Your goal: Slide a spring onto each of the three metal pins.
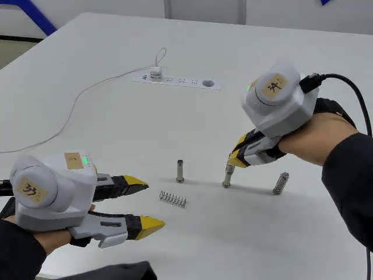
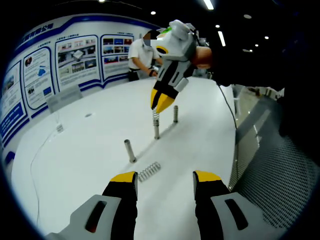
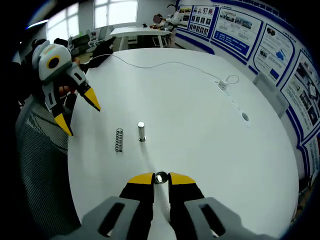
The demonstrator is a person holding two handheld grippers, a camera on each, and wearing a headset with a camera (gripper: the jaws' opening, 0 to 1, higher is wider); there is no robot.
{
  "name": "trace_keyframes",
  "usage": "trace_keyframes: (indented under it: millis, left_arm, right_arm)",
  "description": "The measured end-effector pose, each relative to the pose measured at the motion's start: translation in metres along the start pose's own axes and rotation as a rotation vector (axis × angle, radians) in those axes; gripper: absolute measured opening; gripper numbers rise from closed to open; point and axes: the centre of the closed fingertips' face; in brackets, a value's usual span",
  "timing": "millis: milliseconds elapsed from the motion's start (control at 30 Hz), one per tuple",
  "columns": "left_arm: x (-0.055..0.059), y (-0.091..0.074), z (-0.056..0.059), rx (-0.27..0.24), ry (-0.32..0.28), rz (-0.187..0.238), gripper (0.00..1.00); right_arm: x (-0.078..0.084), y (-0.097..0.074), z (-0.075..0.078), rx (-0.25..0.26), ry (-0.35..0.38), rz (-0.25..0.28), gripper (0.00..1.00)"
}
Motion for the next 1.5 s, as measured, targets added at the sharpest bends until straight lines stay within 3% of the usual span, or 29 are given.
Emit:
trace_keyframes:
  millis: [700, 1267, 1500]
  left_arm:
    - [0.000, 0.000, 0.000, 0.000, -0.003, 0.002, 0.46]
    - [0.000, 0.000, -0.001, -0.001, 0.000, 0.002, 0.46]
    - [0.000, 0.000, 0.000, 0.001, 0.002, 0.001, 0.46]
  right_arm:
    - [0.020, 0.029, -0.005, -0.033, 0.039, -0.058, 0.12]
    - [0.036, 0.029, -0.007, -0.031, 0.049, -0.073, 0.14]
    - [0.049, 0.023, -0.019, -0.034, 0.062, -0.075, 0.14]
Point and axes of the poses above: the centre of the closed fingertips' face, and the gripper's own axes: y roughly forward along the fingers, z roughly to its right, x roughly out of its underside, and after that the axes turned 6 degrees about x, right-handed
